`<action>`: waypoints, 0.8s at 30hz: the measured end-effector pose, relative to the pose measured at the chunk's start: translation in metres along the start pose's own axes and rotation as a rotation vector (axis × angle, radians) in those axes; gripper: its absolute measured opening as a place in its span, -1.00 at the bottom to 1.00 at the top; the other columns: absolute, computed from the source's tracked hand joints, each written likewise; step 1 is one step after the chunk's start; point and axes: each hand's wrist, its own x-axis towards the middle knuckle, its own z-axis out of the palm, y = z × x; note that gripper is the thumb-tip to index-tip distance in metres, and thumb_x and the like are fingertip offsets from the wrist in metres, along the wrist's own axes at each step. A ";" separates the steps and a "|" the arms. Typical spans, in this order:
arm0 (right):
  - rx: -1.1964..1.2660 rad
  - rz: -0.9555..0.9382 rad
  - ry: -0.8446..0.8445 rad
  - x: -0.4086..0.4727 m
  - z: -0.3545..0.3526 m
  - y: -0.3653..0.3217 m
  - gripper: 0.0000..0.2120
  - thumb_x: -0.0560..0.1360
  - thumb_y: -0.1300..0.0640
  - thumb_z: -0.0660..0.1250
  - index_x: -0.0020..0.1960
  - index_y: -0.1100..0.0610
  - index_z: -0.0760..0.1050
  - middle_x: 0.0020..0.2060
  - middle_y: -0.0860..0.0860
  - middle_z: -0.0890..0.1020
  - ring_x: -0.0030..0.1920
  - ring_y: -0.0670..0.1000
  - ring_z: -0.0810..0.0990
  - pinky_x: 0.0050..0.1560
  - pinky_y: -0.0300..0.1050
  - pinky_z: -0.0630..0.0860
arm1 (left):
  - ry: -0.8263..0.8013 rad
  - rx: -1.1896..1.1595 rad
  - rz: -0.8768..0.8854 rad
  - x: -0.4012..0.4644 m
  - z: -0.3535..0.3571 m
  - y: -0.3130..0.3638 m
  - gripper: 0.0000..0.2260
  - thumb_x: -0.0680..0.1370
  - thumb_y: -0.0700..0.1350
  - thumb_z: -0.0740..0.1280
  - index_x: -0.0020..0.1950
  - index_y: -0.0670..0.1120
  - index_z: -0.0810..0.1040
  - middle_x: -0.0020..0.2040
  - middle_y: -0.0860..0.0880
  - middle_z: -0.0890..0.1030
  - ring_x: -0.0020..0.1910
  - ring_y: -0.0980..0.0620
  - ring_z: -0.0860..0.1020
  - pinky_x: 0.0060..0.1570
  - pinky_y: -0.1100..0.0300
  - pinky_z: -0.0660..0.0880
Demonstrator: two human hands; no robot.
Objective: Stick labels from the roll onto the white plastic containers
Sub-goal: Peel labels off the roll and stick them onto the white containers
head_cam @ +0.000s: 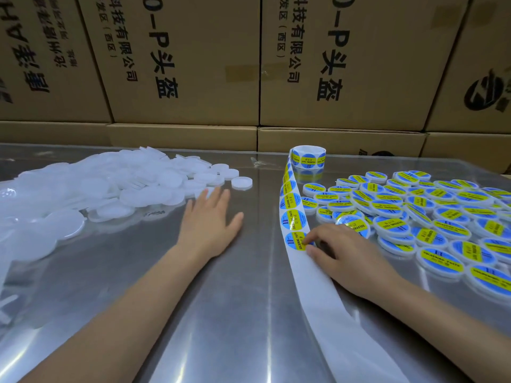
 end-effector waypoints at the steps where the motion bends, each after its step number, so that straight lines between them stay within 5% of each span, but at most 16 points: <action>1: -0.006 -0.005 0.006 0.000 0.000 -0.001 -0.87 0.54 0.01 0.24 0.06 -0.05 0.51 -0.22 -0.24 0.42 -0.07 -0.16 0.32 -0.15 -0.29 0.20 | -0.025 -0.041 -0.072 0.004 0.004 -0.006 -0.44 0.60 0.18 0.05 0.54 -0.05 0.09 0.56 -0.03 0.07 0.53 -0.06 0.00 0.46 -0.03 0.02; 8: -0.022 -0.014 -0.004 0.000 -0.001 -0.003 -0.87 0.55 0.04 0.24 0.06 -0.02 0.51 -0.19 -0.20 0.42 -0.08 -0.14 0.33 -0.13 -0.27 0.22 | -0.148 -0.136 -0.182 0.022 0.010 -0.013 -0.40 0.56 0.25 0.07 0.51 -0.03 0.15 0.49 -0.04 0.24 0.48 -0.07 0.15 0.42 -0.12 0.12; 13: -0.022 -0.019 -0.008 0.000 0.000 -0.002 -0.88 0.54 0.04 0.25 0.06 -0.02 0.50 -0.20 -0.20 0.40 -0.09 -0.13 0.32 -0.14 -0.29 0.20 | -0.049 -0.109 -0.155 0.018 0.006 -0.011 -0.49 0.56 0.25 0.09 0.34 -0.06 0.41 0.29 -0.07 0.35 0.32 -0.09 0.29 0.29 0.04 0.26; 18: 0.029 0.001 0.016 0.001 0.003 0.001 -0.78 0.55 0.01 0.25 0.18 -0.03 0.45 -0.05 -0.20 0.52 0.00 -0.13 0.40 -0.10 -0.32 0.26 | 0.070 -0.204 0.054 0.002 -0.003 -0.001 -0.68 0.56 0.15 0.20 0.08 -0.02 0.62 0.09 0.04 0.45 0.10 0.03 0.42 -0.09 0.19 0.34; 24: 0.076 -0.020 -0.007 0.004 0.005 0.004 -0.71 0.49 0.00 0.35 0.20 -0.04 0.47 -0.02 -0.16 0.50 0.10 -0.12 0.42 -0.01 -0.37 0.24 | 0.141 -0.334 0.353 -0.035 -0.017 0.032 -0.75 0.51 0.17 0.24 -0.14 0.04 0.58 0.02 0.17 0.56 -0.02 0.14 0.53 -0.14 0.18 0.48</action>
